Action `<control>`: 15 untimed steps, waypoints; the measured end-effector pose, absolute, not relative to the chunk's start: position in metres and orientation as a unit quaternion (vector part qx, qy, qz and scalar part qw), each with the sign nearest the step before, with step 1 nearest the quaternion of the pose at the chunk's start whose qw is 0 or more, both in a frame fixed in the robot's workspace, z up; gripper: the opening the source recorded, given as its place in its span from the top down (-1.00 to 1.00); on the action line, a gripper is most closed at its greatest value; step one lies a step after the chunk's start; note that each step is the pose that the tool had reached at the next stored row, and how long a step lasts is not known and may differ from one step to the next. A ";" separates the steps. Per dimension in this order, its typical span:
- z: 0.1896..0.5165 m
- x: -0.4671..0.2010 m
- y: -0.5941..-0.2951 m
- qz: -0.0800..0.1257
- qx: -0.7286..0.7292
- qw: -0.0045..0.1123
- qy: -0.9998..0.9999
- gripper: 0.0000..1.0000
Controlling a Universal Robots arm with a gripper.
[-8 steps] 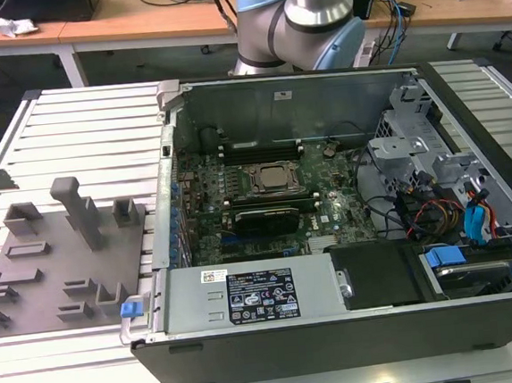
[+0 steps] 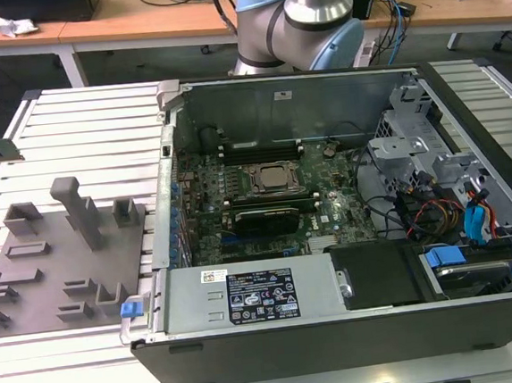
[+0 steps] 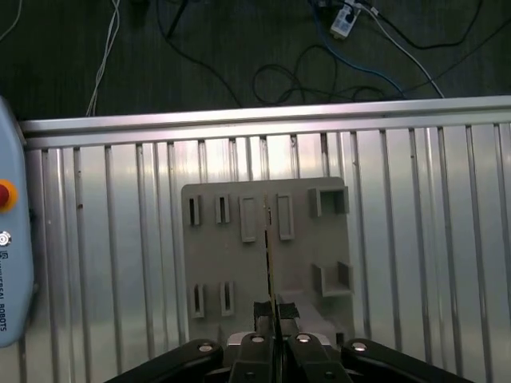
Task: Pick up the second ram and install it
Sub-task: 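Pick up the second ram and move it above second insertion slot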
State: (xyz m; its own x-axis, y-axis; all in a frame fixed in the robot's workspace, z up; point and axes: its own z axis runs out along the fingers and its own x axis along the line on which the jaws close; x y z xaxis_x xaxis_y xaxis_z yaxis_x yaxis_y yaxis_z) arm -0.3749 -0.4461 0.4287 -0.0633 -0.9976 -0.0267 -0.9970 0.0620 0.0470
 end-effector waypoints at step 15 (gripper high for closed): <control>0.441 -0.366 -0.444 -0.027 0.684 0.006 -0.729 0.73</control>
State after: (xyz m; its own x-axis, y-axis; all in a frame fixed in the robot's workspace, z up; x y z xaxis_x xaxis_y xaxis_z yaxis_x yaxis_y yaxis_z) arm -0.3659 -0.4443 0.4411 -0.0633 -0.9976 -0.0282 -0.9970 0.0620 0.0471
